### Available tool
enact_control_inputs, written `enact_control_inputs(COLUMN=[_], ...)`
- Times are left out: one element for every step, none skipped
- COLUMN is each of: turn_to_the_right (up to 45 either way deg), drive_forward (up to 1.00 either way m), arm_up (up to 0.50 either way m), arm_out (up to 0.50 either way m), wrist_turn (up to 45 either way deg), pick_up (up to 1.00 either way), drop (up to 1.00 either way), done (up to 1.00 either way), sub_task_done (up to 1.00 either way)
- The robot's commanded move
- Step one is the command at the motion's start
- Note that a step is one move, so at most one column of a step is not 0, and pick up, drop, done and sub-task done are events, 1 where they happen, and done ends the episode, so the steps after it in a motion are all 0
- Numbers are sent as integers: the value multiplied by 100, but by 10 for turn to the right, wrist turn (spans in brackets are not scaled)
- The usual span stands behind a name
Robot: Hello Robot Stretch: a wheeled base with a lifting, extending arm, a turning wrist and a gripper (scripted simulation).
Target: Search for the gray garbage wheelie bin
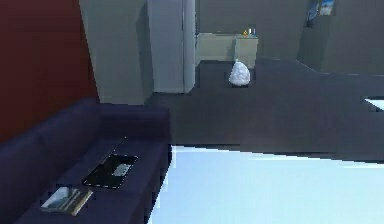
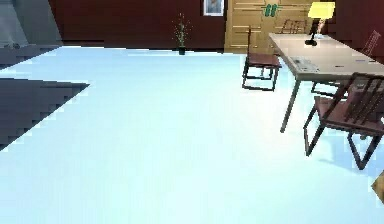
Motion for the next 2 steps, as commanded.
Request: enact_control_inputs(turn_to_the_right=[450,450], drive_forward=[0,0], arm_up=[0,0], arm_out=[0,0], wrist_turn=[0,0], pick_up=[0,0], drop=[0,0], done=[0,0], sub_task_done=[0,0])
